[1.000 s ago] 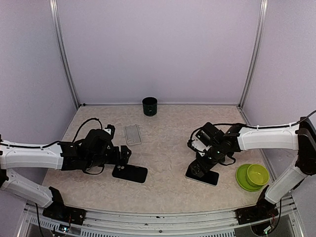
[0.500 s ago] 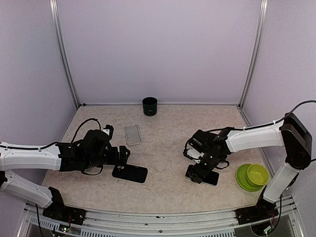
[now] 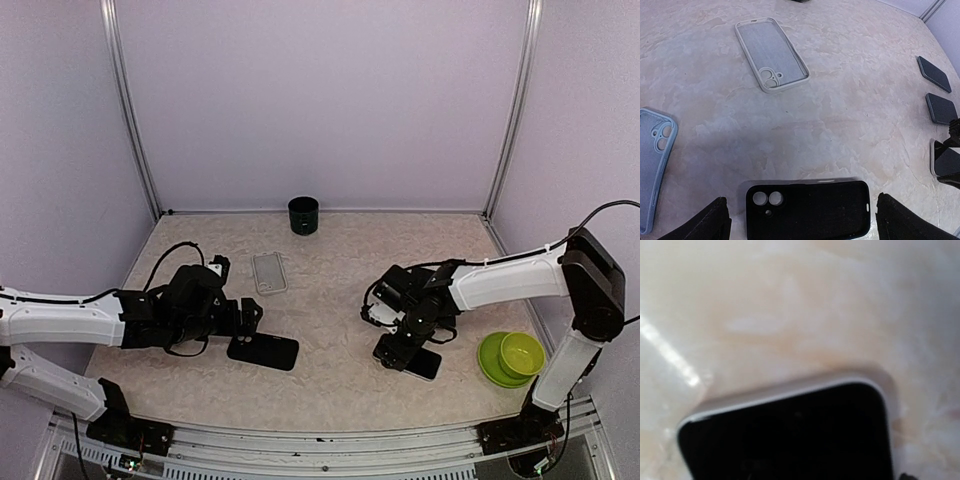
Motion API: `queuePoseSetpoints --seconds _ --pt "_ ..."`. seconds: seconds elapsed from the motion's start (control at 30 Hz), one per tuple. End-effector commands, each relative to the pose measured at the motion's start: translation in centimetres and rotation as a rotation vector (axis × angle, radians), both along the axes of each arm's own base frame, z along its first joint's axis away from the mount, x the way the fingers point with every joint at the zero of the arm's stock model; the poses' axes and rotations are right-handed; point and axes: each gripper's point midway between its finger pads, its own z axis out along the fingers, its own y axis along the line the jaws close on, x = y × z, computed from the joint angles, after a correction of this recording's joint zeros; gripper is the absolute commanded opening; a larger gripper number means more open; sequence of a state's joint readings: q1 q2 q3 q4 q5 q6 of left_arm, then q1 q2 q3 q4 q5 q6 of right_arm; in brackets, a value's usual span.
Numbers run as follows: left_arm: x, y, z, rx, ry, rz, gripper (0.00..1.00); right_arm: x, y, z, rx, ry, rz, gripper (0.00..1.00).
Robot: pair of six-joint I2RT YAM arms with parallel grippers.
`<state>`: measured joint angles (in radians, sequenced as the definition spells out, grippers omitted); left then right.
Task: Put the phone into the phone case
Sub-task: Pick up the phone at the center of the board.
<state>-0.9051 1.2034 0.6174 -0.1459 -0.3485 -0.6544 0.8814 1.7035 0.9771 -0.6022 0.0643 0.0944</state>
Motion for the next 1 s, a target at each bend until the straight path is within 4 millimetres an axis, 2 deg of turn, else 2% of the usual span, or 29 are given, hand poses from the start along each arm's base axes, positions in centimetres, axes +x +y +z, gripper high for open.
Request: queuePoseSetpoints --seconds 0.0,0.13,0.37,0.6,0.83,0.97 --pt "-0.1 -0.1 -0.5 0.002 0.007 0.005 0.99 -1.3 0.5 -1.3 -0.021 0.037 0.056 0.76" --pt "-0.1 -0.2 -0.4 -0.004 0.006 0.001 0.99 -1.3 0.7 -1.4 -0.034 0.012 0.079 0.68" --pt "-0.1 -0.5 -0.5 -0.02 0.016 0.0 0.99 -1.1 1.8 -0.7 -0.066 -0.09 0.129 0.67" --pt "-0.1 -1.2 -0.4 -0.052 0.021 -0.011 0.99 0.1 3.9 2.4 -0.008 -0.234 0.152 0.67" --pt "0.0 -1.9 -0.3 -0.081 0.03 -0.018 0.99 0.5 5.6 5.6 0.056 -0.386 0.16 0.67" --pt "0.0 -2.2 -0.1 -0.113 0.028 -0.019 0.98 0.4 6.5 6.8 0.087 -0.448 0.161 0.67"
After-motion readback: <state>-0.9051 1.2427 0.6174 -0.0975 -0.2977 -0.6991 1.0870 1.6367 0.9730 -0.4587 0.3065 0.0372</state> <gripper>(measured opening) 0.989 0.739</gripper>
